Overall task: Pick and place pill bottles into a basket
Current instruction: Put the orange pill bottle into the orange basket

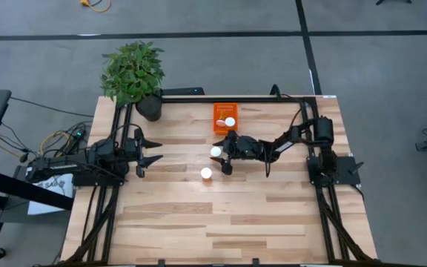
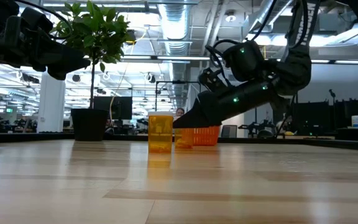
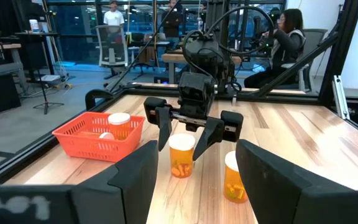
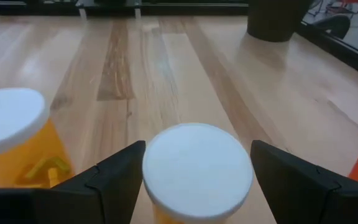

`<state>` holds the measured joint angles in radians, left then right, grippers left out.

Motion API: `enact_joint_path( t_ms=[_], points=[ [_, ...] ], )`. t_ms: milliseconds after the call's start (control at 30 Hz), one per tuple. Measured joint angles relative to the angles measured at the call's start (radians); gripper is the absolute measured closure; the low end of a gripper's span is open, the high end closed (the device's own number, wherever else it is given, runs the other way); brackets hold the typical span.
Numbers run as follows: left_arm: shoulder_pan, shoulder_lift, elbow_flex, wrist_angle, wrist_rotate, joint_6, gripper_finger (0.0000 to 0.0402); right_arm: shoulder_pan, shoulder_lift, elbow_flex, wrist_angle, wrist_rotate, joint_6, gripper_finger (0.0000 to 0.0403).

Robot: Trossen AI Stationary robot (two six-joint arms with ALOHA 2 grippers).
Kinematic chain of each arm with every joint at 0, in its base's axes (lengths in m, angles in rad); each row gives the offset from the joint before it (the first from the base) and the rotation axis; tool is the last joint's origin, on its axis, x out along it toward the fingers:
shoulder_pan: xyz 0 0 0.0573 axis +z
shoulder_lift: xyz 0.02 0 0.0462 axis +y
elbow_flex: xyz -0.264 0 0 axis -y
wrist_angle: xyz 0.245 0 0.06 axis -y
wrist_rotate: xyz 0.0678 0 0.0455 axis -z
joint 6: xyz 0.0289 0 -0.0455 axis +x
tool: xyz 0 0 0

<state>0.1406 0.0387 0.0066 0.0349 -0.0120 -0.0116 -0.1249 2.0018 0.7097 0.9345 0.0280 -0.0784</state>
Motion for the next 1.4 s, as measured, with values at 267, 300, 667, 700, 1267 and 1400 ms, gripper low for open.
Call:
enact_joint_path(
  t_ms=[267, 300, 667, 700, 1267, 1400],
  points=[
    [0.000, 0.000, 0.000, 0.000, 0.000, 0.000, 0.0193, 0.000, -0.002, 0.000, -0.019, 0.000, 0.000, 0.0117],
    [0.000, 0.000, 0.000, 0.000, 0.000, 0.000, 0.0193, 0.000, -0.002, 0.000, -0.019, 0.000, 0.000, 0.0117],
    [0.000, 0.000, 0.000, 0.000, -0.001, 0.000, 0.0193, 0.000, -0.003, 0.000, -0.018, 0.000, 0.000, 0.0142],
    [0.000, 0.000, 0.000, 0.000, -0.001, 0.000, 0.0193, 0.000, -0.003, 0.000, -0.018, 0.000, 0.000, 0.0148],
    [0.000, 0.000, 0.000, 0.000, -0.002, 0.000, 0.0193, 0.000, -0.045, 0.000, -0.020, 0.000, 0.009, 0.0188],
    [0.000, 0.000, 0.000, 0.000, -0.002, 0.000, 0.0193, -0.003, -0.114, 0.000, -0.066, 0.000, 0.009, 0.0179]
  ],
)
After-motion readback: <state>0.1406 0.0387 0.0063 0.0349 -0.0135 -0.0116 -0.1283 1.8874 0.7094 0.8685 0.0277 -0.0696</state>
